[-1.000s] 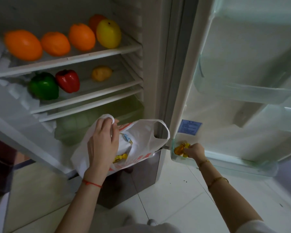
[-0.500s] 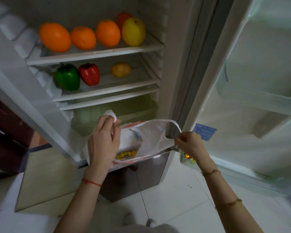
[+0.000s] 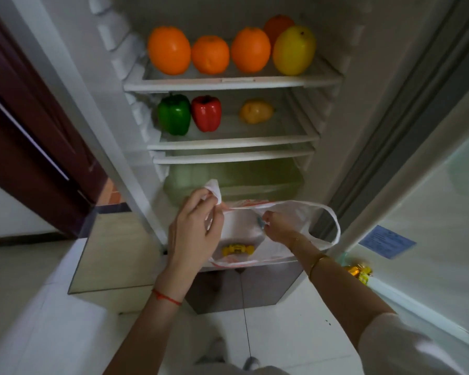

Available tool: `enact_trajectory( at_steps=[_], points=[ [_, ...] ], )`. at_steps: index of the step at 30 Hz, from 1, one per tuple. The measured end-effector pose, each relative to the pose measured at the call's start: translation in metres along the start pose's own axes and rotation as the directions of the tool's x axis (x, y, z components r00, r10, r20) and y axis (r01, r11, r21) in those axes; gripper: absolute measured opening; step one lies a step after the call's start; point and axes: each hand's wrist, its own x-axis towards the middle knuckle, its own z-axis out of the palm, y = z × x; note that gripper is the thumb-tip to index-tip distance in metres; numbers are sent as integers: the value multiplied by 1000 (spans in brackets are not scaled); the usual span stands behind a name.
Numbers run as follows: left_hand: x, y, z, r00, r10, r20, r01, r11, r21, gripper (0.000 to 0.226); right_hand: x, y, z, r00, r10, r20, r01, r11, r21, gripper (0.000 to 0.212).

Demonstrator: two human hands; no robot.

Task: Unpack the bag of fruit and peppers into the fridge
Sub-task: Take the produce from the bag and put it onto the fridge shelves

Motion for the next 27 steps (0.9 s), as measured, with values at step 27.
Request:
enact_trajectory(
  at_steps=[27],
  points=[
    [11, -8, 13, 995, -78, 65, 85, 990, -115, 31, 82, 24, 54, 982, 185, -27, -186, 982, -39, 48]
  ],
)
